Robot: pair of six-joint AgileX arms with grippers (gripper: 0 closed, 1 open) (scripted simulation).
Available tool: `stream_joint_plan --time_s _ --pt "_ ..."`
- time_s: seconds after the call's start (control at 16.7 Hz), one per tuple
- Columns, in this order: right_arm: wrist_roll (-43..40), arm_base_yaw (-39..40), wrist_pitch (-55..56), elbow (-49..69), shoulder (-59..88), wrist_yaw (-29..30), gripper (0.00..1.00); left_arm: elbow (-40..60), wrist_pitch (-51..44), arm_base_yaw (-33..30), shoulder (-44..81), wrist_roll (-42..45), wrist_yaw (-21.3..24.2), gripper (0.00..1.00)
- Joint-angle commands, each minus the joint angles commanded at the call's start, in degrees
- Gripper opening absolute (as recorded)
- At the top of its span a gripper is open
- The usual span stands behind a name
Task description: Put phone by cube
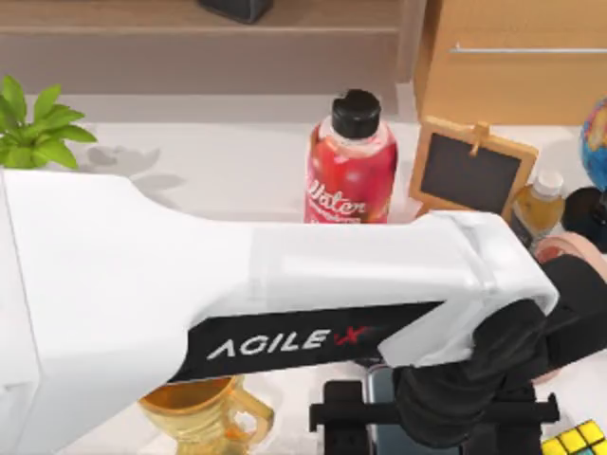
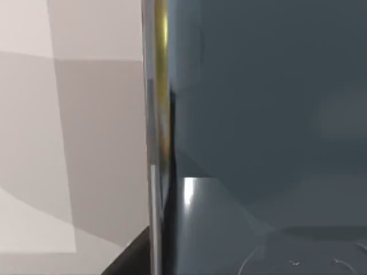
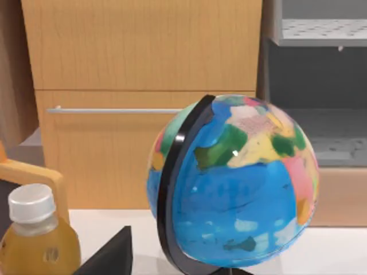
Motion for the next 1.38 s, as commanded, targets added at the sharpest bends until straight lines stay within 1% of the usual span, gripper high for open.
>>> stream_joint_plan --time_s 0.6,1.38 --pt "0.0 0.0 0.0 0.0 0.0 0.0 1.0 0.9 0.9 -0.3 -1.4 0.0 0.3 0.0" --pt "0.0 0.0 0.0 0.0 0.0 0.0 1.0 3.4 4.2 -1.2 -5.8 -0.1 1.0 0.0"
